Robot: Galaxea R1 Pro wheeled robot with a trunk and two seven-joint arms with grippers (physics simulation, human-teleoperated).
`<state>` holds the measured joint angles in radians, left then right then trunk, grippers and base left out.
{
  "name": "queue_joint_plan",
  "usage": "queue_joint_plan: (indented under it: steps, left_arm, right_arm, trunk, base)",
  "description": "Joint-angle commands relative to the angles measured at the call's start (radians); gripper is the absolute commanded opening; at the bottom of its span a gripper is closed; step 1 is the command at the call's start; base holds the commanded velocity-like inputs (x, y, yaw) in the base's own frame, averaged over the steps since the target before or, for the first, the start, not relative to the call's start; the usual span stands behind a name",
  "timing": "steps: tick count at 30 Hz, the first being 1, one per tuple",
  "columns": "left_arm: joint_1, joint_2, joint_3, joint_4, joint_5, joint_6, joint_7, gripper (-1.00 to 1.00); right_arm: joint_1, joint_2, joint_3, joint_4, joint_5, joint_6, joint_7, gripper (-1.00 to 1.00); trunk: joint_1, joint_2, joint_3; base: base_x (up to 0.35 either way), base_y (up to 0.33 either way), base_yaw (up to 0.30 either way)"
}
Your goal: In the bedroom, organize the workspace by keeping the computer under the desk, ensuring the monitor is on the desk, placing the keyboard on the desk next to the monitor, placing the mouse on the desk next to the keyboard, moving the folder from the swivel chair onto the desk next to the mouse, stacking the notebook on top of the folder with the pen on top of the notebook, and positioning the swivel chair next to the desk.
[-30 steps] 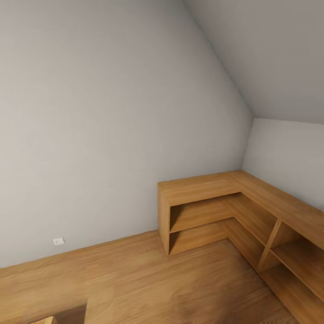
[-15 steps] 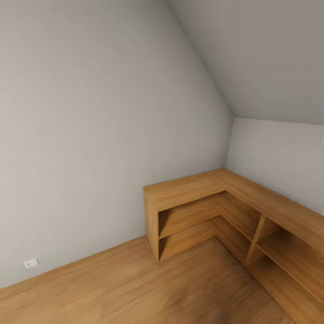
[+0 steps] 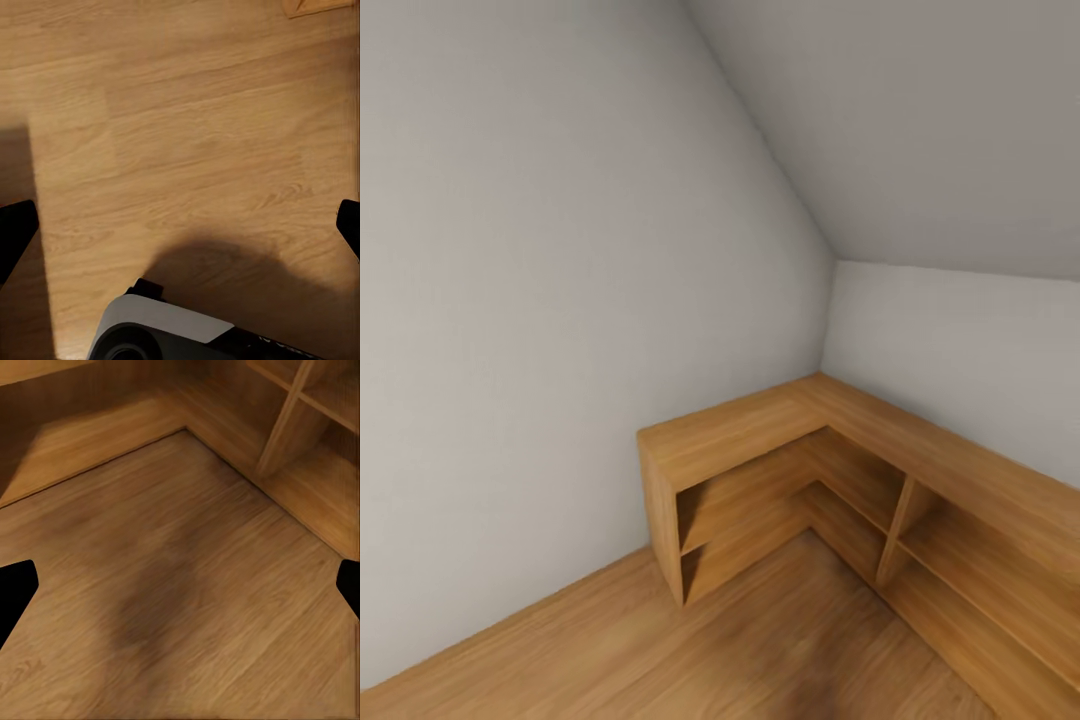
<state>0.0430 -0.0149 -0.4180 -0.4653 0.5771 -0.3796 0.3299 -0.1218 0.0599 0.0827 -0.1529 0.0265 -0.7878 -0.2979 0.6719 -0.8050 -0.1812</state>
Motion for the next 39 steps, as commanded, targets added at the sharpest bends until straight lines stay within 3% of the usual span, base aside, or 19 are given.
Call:
queue_joint_plan:
  steps: [1, 39]
  left_arm:
    - [0.000, 0.001, -0.008, -0.002, 0.009, -0.004, 0.008, 1.00]
    - [0.000, 0.001, -0.008, -0.001, 0.009, -0.003, 0.008, 1.00]
  right_arm:
    - [-0.001, 0.000, 0.008, 0.001, 0.003, -0.001, -0.010, 1.00]
    - [-0.001, 0.000, 0.009, 0.030, 0.004, 0.001, -0.010, 1.00]
  trunk:
    - [0.000, -0.001, -0.001]
    - [0.000, -0.001, -0.001]
  base:
    - [0.078, 0.003, -0.276]
    - [0.007, 0.000, -0.276]
